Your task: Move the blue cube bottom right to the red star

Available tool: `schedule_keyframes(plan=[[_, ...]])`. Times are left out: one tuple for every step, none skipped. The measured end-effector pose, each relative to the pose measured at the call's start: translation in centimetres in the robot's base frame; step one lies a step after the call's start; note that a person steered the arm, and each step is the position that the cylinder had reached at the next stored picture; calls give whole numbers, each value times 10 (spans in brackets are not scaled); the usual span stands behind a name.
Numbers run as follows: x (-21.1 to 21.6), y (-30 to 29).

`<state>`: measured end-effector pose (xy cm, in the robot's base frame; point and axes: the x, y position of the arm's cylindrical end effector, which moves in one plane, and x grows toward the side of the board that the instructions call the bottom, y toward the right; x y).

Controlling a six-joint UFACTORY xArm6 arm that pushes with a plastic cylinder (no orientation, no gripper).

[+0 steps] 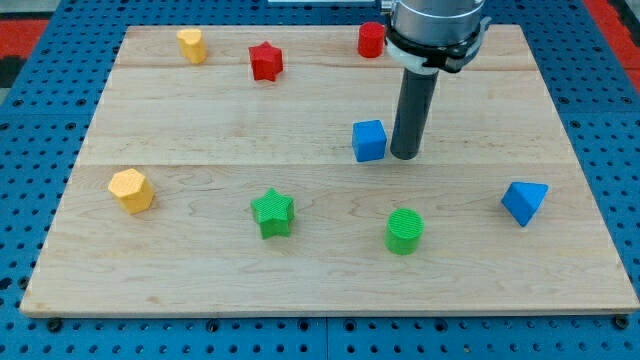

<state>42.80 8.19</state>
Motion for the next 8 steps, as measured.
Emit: schedule_keyframes(plan=[[4,-45],[-25,-25],[7,-16],[16,-48],[-7,-51],[-39,-47],[-70,-69],[-52,-70]])
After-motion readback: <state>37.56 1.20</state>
